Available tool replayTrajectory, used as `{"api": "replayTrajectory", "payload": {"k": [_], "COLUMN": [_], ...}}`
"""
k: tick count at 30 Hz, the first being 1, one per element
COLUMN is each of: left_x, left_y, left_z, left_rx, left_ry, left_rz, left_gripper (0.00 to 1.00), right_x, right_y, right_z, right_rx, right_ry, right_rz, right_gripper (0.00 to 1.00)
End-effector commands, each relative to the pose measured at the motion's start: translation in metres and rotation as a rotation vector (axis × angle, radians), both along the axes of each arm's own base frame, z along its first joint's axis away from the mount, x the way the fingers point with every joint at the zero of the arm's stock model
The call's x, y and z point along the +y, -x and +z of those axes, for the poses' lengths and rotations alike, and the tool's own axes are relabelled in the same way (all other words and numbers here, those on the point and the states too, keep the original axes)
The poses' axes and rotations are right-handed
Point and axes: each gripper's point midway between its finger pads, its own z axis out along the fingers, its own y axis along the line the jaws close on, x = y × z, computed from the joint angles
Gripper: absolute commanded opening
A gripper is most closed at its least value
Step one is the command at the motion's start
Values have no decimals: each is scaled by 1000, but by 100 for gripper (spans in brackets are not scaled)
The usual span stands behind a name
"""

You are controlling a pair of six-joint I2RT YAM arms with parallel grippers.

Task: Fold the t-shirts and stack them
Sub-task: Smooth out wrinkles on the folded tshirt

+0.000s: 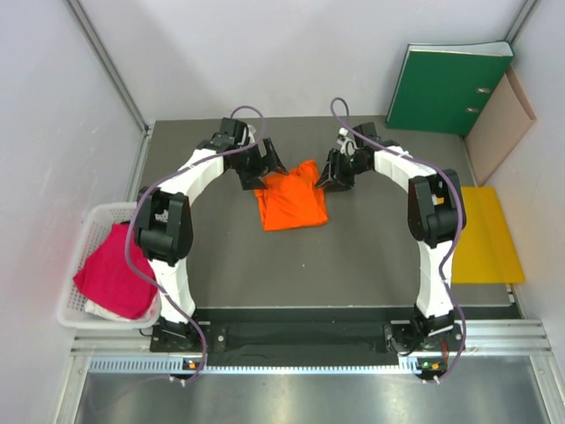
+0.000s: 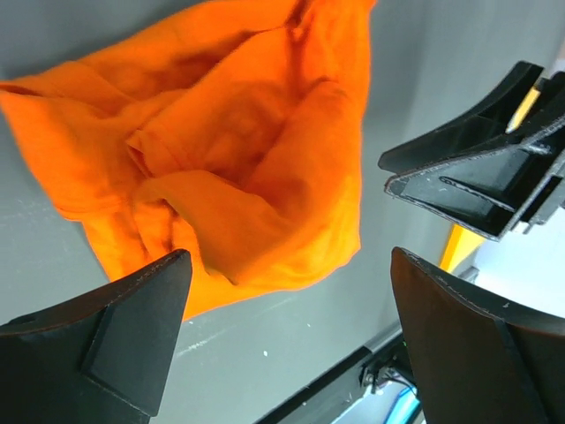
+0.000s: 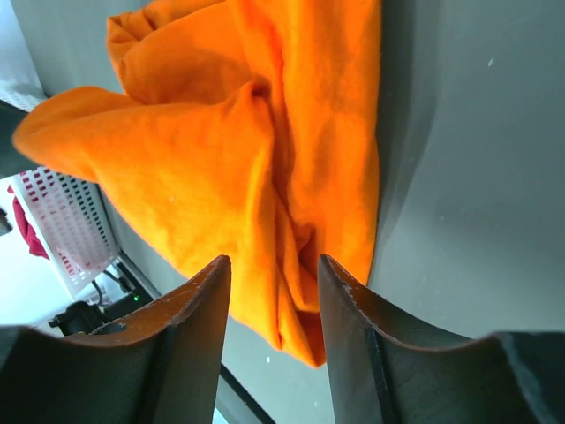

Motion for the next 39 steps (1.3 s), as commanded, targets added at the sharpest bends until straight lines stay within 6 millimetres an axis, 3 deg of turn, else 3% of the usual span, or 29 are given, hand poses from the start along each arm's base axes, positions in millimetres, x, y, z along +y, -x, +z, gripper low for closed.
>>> {"api": "replayTrajectory", "payload": {"k": [1,6,9,11,12,13,15,16,19,25,31,39], "left_x": [6,1,-5,-8,-9,-10,-11,-9,-6,8,25,26], "left_y": [-16,-24,-28,-32,-33,-34,-35,-36,-37,-44,-49,-53], "left_z": [-11,-19,-17,-16,-14,-14,-12,-12,-14,-19,-29,-47], "left_rx": [-32,-30,-39,-44,-45,-45,-45,-41,-37,-19,31,88], "left_ry": [-50,-59,-35,-19,-7,-2,11,10,5,7,-4,41], "left_rz": [21,23,23,31,31,34,42,50,63,99,143,153], "left_gripper": [98,97,91,75,66,35,8,0,0,0,0,4], "right_x": [13,24,30,36,38,39,41,41,38,30,24,35], "right_y": [-14,-9,-6,-3,-1,-2,-1,-1,-4,-14,-27,-51], "right_z": [4,-7,-11,-11,-12,-10,-7,-2,12,53,77,68], "right_rx": [-32,-7,5,13,14,15,10,1,-44,-191,-299,-313], "right_ry": [-55,-58,-68,-81,-86,-93,-106,-110,-109,-76,-54,-70], "right_rz": [7,22,33,45,50,51,57,56,48,8,-43,-68], "right_gripper": [44,44,43,39,33,28,13,9,0,0,0,0]}}
